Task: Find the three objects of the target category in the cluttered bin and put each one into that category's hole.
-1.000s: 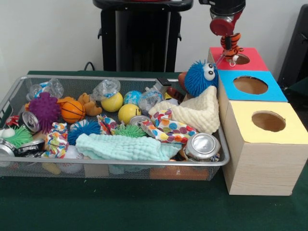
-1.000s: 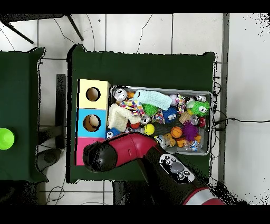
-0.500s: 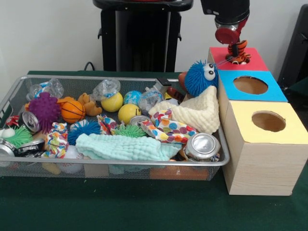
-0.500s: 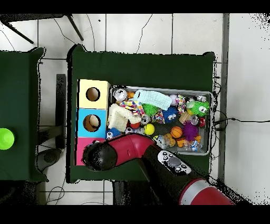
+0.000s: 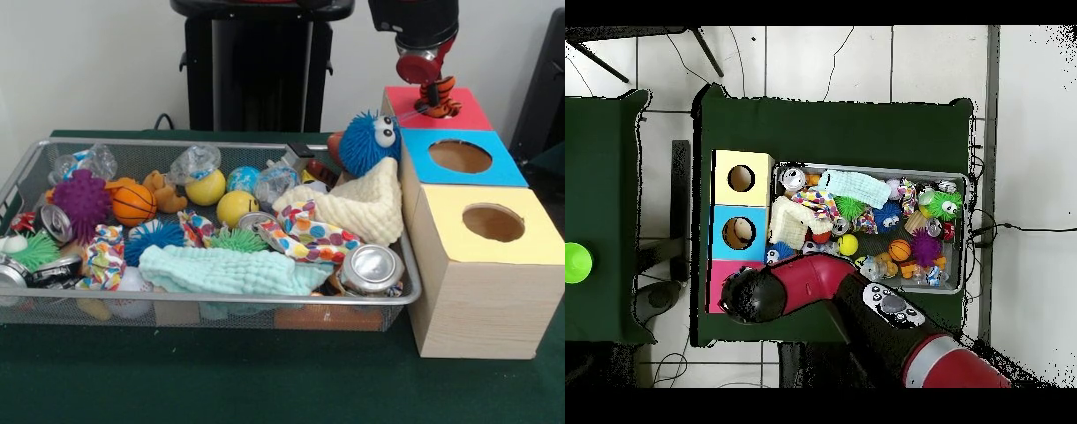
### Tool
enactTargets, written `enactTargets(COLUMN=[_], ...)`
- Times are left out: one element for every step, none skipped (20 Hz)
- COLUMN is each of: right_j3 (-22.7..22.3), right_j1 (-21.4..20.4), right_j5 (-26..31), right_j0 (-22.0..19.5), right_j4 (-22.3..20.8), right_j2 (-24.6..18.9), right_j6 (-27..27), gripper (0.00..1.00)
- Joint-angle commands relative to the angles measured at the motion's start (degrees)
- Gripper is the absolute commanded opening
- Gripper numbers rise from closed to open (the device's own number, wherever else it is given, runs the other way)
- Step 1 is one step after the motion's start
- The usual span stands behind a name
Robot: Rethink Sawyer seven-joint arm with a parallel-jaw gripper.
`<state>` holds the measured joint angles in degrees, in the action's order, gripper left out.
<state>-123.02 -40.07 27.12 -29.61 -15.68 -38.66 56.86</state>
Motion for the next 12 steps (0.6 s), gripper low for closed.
enactTargets(right_j3=[2.9,2.98,2.8,2.62,2.63,2.76,2.88,3.04,3.58,3.73,3.88,4.03], right_j1=[1.65,1.63,1.44,1.24,1.23,1.2,1.17,1.18,1.16,1.12,1.09,1.05], right_j5=[-0.42,-0.44,-0.53,-0.62,-0.98,-1.32,-1.67,-1.95,-2.53,-3.08,-3.63,-4.19], right_j0=[2.35,2.35,2.29,2.24,2.3,2.39,2.47,2.52,2.92,3.05,3.18,3.31], right_j4=[-2.91,-3.06,-3.1,-3.14,-3.19,-3.43,-3.68,-4.02,-4.75,-5.0,-5.26,-5.51], right_j2=[1.95,2.1,2.27,2.44,2.59,2.64,2.7,2.77,3.16,3.48,3.81,4.13], right_j6=[6.39,6.21,6.23,6.25,6.34,6.19,6.05,5.81,5.63,5.93,6.23,6.53], gripper=[0.0,0.0,0.0,0.0,0.0,0.0,0.0,0.0,0.0,0.0,0.0,0.0])
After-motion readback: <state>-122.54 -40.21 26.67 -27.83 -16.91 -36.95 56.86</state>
